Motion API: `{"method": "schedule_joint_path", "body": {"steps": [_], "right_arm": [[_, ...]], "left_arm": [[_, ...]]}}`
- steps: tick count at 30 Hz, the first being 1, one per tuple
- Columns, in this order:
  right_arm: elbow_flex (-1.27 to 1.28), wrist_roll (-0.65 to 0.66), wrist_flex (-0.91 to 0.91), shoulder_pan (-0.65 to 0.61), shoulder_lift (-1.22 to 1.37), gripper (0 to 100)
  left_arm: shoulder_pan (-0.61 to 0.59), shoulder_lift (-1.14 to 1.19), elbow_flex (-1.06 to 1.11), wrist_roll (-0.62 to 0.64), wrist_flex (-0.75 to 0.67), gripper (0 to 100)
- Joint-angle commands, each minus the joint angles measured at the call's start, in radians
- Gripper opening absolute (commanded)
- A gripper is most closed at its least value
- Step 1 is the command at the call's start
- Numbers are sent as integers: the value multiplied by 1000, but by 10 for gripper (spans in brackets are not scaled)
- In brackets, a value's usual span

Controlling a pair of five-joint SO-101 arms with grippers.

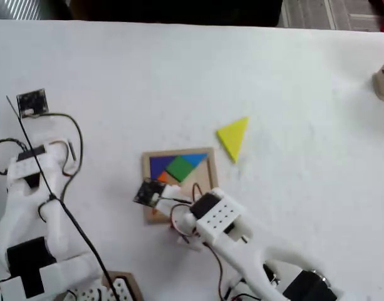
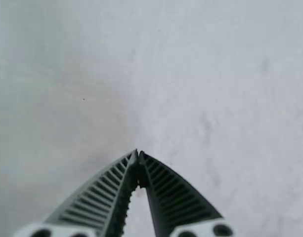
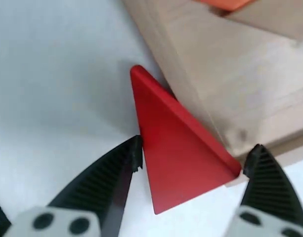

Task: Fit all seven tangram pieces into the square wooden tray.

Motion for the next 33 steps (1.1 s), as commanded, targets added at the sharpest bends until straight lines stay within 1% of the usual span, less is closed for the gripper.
{"method": "schedule_joint_path", "body": {"steps": [1, 5, 7, 8, 10, 15, 21, 25, 28, 33], "right_arm": [[-11, 17, -25, 22, -33, 238], [-11, 17, -50, 22, -33, 3], [-11, 17, -45, 24, -35, 48], [-11, 17, -45, 24, -35, 50], [-12, 17, -45, 24, -35, 15], [-23, 18, -41, 24, -36, 16], [-135, 72, 81, 24, -36, 17], [-253, 78, 165, 58, -30, 17], [-338, 176, 237, 56, -25, 17], [-397, 276, 252, 54, -22, 17]], "left_arm": [[5, -4, -44, 3, -25, 26], [5, -4, -44, 3, -25, 26], [5, -4, -44, 3, -25, 26], [5, -4, -44, 3, -25, 26], [5, -4, -44, 3, -25, 26], [5, -4, -44, 3, -25, 26], [5, -4, -44, 3, -25, 26], [5, -4, -44, 3, -25, 26], [5, -4, -44, 3, -25, 26], [5, -4, -44, 3, -25, 26]]}}
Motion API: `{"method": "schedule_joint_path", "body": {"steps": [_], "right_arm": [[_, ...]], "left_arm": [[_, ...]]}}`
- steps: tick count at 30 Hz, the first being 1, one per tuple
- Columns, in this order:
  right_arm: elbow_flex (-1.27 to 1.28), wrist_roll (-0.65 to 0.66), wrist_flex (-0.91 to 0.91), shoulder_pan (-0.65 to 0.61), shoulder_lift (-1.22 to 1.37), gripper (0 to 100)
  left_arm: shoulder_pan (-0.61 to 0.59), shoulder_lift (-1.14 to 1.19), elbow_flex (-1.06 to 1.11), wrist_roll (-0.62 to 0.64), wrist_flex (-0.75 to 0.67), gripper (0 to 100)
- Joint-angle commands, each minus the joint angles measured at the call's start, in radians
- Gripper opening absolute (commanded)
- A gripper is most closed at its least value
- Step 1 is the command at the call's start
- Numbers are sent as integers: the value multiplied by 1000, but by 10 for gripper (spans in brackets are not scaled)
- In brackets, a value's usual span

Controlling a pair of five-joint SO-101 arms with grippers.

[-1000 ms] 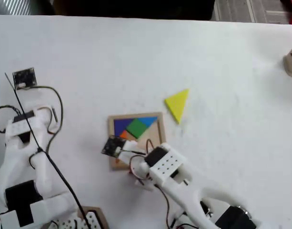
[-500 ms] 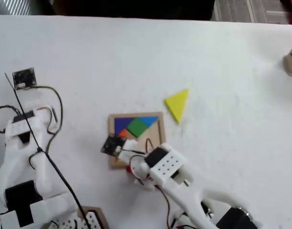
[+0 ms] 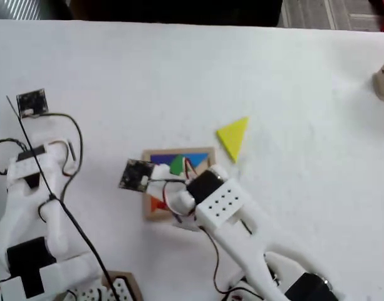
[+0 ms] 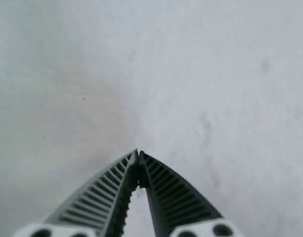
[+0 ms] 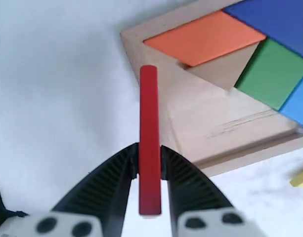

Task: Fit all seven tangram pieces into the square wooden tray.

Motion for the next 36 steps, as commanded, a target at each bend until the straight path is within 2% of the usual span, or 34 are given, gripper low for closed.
{"method": "schedule_joint_path", "body": {"steps": [1, 14, 22, 27, 29, 32, 34, 36], "right_arm": [[-60, 72, 12, 10, -8, 17], [-199, 391, -18, 18, 344, 17], [-307, 404, -27, 94, 456, 18], [-347, 399, -22, 96, 518, 23], [-350, 336, -25, 91, 529, 70], [-382, 241, -19, 88, 530, 206], [-404, 209, -19, 91, 530, 292], [-420, 195, -18, 91, 530, 337]], "left_arm": [[5, -4, -44, 3, -25, 26], [15, -4, -44, 2, -25, 27], [16, -4, -44, 2, -25, 27], [16, -4, -44, 2, -25, 27], [16, -4, -44, 2, -25, 27], [16, -4, -44, 2, -25, 27], [16, -4, -44, 2, -25, 27], [16, -4, -44, 2, -25, 27]]}}
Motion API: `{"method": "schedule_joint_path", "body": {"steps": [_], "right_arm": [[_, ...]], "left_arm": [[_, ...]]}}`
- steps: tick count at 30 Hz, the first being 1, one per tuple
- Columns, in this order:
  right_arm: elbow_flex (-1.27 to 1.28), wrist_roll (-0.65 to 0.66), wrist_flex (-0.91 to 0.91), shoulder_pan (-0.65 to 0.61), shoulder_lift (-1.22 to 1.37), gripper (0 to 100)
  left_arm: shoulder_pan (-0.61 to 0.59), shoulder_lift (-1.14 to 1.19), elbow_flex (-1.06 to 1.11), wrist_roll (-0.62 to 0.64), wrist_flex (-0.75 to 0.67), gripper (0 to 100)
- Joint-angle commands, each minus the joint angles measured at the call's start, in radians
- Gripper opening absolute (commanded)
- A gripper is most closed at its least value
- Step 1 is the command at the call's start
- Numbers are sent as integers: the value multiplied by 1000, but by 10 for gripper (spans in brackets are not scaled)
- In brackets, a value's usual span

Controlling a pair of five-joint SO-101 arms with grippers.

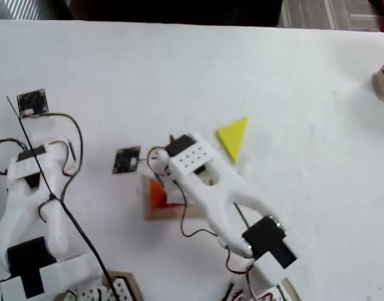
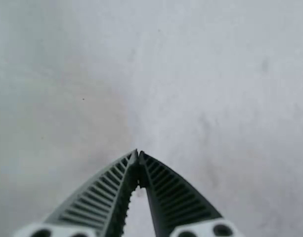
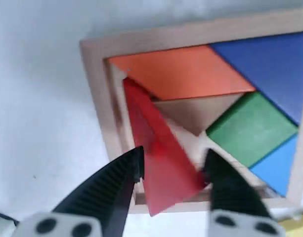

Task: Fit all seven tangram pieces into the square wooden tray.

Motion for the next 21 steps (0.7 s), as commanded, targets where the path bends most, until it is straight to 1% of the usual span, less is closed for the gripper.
{"method": "schedule_joint_path", "body": {"steps": [1, 4, 8, 10, 12, 14, 17, 19, 21], "right_arm": [[-68, -31, 2, 5, -8, 346], [-124, -32, 70, 5, -10, 353], [-247, -34, 217, 7, -12, 354], [-321, -68, 289, 10, -25, 354], [-377, -120, 338, 41, -58, 354], [-408, -176, 377, 94, -105, 351], [-353, -295, 390, 232, -176, 351], [-247, -381, 343, 338, -206, 337], [-117, -440, 255, 430, -236, 268]], "left_arm": [[15, -4, -44, 2, -25, 27], [15, -4, -44, 2, -25, 27], [16, -4, -44, 2, -25, 27], [25, -4, -44, 2, -25, 27], [44, -4, -44, 2, -25, 27], [62, -4, -43, 2, -20, 26], [105, -8, -35, 2, -17, 24], [151, -13, -11, 2, -23, 24], [202, -27, 2, 2, -20, 24]]}}
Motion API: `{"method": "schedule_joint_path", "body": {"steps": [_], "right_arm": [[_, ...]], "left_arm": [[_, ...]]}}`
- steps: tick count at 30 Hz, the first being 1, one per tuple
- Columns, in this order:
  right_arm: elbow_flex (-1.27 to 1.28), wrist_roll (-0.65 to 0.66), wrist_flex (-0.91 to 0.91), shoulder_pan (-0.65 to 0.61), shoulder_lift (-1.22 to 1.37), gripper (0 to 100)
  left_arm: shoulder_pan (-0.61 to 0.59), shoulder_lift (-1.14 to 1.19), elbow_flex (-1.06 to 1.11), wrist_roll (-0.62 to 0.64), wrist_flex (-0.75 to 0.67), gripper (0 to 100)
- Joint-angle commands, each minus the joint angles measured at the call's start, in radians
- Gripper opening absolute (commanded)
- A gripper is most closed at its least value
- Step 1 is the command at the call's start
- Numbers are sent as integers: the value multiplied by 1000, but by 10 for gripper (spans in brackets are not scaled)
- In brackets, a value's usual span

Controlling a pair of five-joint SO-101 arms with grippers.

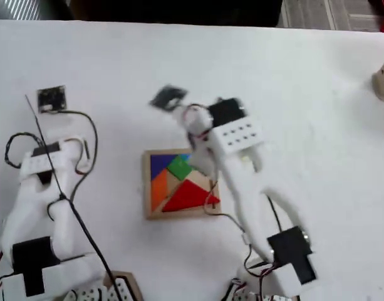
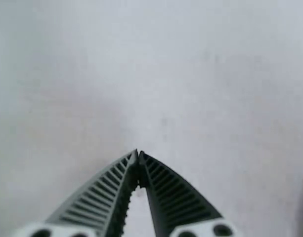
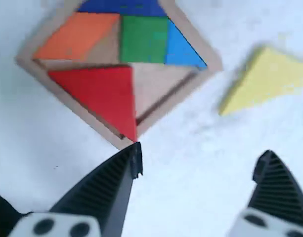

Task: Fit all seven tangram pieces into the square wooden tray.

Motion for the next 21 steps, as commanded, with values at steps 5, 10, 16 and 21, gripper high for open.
{"method": "schedule_joint_path", "body": {"steps": [5, 10, 16, 21], "right_arm": [[423, -204, -308, 289, -196, 4], [635, -239, -423, 430, -377, 18], [796, -235, -475, 581, -506, 20], [819, -233, -526, 676, -507, 23]], "left_arm": [[183, -145, 66, 9, -23, 24], [409, -265, 101, 25, -15, 23], [705, -288, 31, 221, -18, 23], [932, -194, -91, 318, -23, 23]]}}
